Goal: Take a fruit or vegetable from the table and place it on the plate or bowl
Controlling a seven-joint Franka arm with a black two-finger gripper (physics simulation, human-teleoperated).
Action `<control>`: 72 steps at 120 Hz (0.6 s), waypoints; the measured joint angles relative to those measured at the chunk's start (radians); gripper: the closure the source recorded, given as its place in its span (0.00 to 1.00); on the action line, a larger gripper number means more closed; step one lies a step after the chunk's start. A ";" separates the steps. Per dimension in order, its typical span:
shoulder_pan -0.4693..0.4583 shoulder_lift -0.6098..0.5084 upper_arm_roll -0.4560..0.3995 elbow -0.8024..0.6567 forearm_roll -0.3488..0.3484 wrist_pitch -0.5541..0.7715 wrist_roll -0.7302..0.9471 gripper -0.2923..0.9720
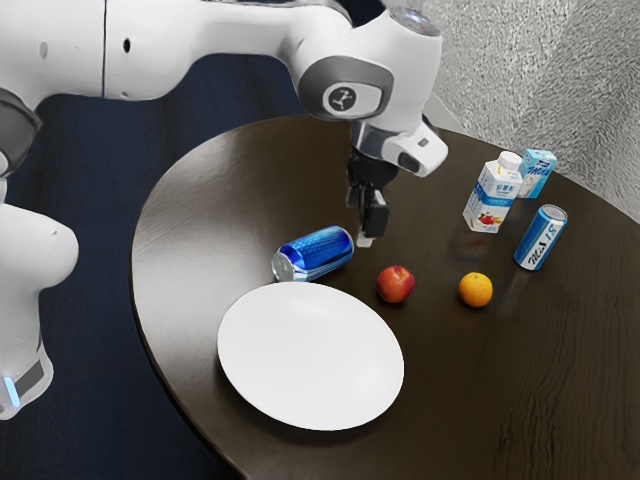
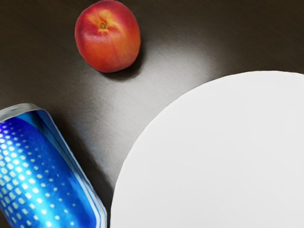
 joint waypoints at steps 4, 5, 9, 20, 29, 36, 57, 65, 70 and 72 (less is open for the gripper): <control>-0.006 0.002 -0.002 -0.002 0.000 0.013 0.003 0.25; -0.007 0.003 -0.004 -0.002 0.000 0.015 0.004 0.25; -0.010 0.009 -0.011 -0.008 0.000 0.026 0.007 0.25; -0.012 0.026 -0.030 -0.053 0.001 0.045 0.014 0.25; -0.012 0.048 -0.045 -0.072 0.006 0.046 0.020 0.25; -0.011 0.055 -0.052 -0.075 0.013 0.040 0.024 0.25; 0.004 0.100 -0.094 -0.075 0.030 0.054 0.031 0.25; 0.030 0.109 -0.101 -0.075 0.034 0.075 0.034 0.25; 0.047 0.118 -0.106 -0.076 0.037 0.094 0.035 0.25; 0.053 0.124 -0.109 -0.076 0.037 0.102 0.035 0.25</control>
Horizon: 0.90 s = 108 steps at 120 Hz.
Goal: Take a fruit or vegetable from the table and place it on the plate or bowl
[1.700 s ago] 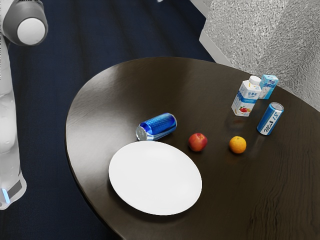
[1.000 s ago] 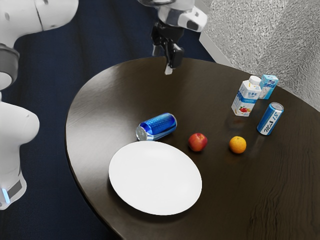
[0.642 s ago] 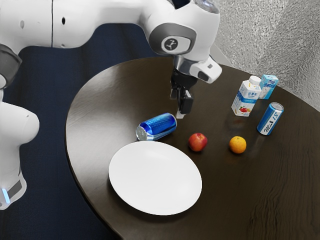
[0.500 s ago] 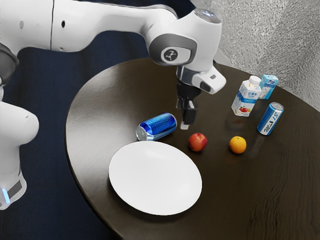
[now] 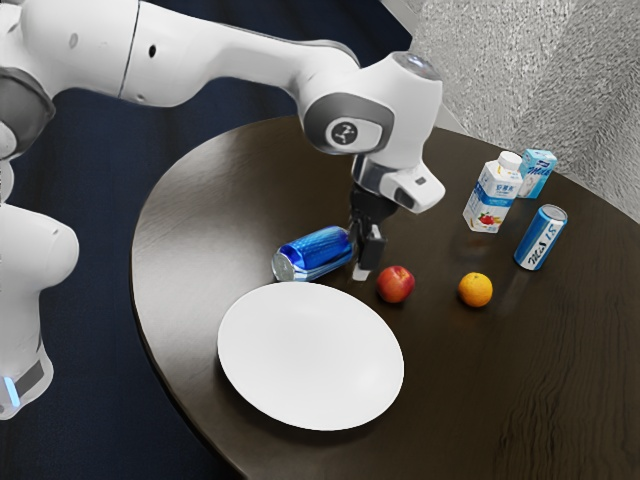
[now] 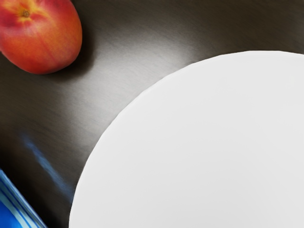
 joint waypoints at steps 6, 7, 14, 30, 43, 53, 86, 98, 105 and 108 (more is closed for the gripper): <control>0.012 0.017 -0.016 -0.002 0.003 0.023 0.001 0.25; 0.013 0.019 -0.021 -0.002 0.004 0.027 0.001 0.25; 0.015 0.028 -0.045 -0.007 0.009 0.047 0.001 0.25; 0.047 0.035 -0.073 -0.018 0.016 0.076 -0.001 0.25; 0.230 0.030 -0.236 -0.005 0.020 0.093 -0.003 0.25; 0.293 0.025 -0.309 0.002 0.021 0.103 -0.004 0.25; 0.528 0.020 -0.526 0.020 0.022 0.117 -0.010 0.25; 0.707 0.011 -0.715 0.051 0.019 0.119 -0.012 0.25; 0.801 0.006 -0.808 0.074 0.019 0.119 -0.013 0.25; 0.820 0.005 -0.825 0.079 0.019 0.119 -0.013 0.25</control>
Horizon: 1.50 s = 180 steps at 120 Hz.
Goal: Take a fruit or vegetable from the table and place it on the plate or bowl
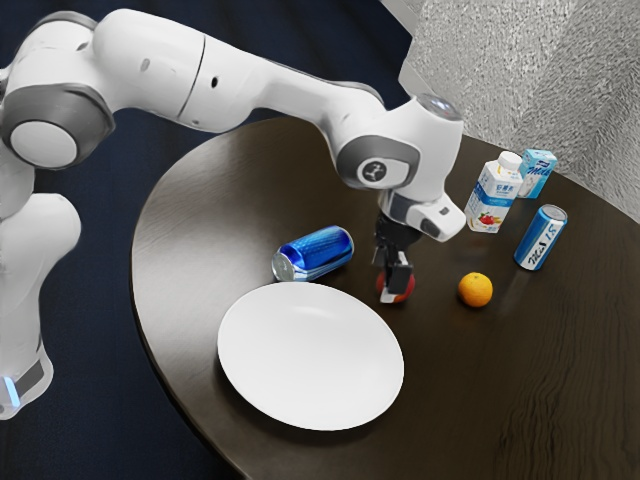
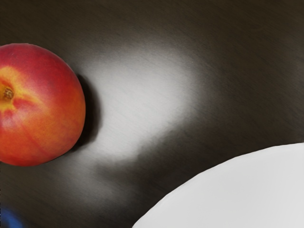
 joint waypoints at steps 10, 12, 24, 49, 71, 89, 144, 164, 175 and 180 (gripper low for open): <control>0.047 -0.004 -0.017 0.006 0.000 -0.003 -0.001 0.25; 0.055 -0.006 -0.018 0.007 0.000 -0.003 -0.001 0.25; 0.075 -0.034 -0.021 0.015 -0.001 -0.004 -0.002 0.25; 0.128 -0.103 -0.030 0.058 -0.020 0.004 -0.004 0.25; 0.155 -0.135 -0.066 0.070 -0.057 0.018 -0.004 0.25; 0.197 -0.172 -0.073 0.088 -0.078 0.025 -0.004 0.25; 0.258 -0.228 -0.120 0.101 -0.118 0.071 -0.005 0.25; 0.268 -0.237 -0.121 0.100 -0.126 0.077 -0.005 0.26; 0.272 -0.243 -0.121 0.100 -0.129 0.078 -0.005 0.31; 0.272 -0.245 -0.121 0.100 -0.130 0.079 -0.005 0.33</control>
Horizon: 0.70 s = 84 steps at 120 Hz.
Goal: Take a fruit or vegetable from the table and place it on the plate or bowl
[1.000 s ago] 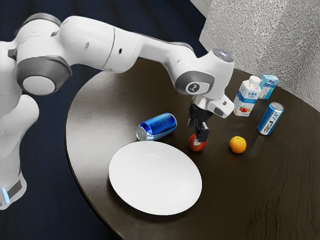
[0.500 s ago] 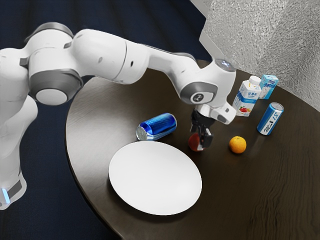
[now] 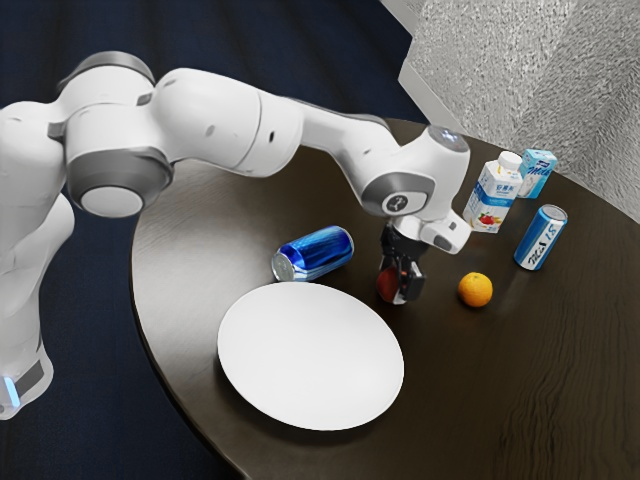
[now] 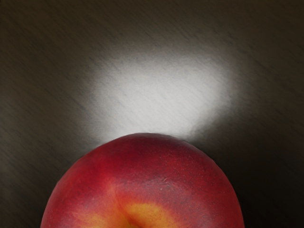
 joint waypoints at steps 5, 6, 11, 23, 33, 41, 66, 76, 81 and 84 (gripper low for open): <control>0.000 -0.001 0.000 0.000 -0.001 0.000 0.000 0.35; 0.000 -0.001 0.000 0.000 -0.001 0.000 0.000 0.35; 0.000 -0.001 0.000 0.001 -0.001 0.001 -0.001 0.36; 0.000 -0.001 0.000 0.001 -0.002 0.006 -0.001 0.39; 0.000 -0.001 0.000 0.000 -0.006 0.010 -0.002 0.41; 0.000 -0.001 0.000 0.000 -0.009 0.013 -0.003 0.42; -0.001 0.005 -0.001 0.018 -0.006 0.012 -0.006 0.44; -0.002 0.014 0.002 0.029 -0.004 -0.006 -0.006 0.44; -0.001 0.021 0.003 0.030 -0.003 -0.027 -0.005 0.45; -0.002 0.025 0.003 0.030 -0.002 -0.041 -0.005 0.46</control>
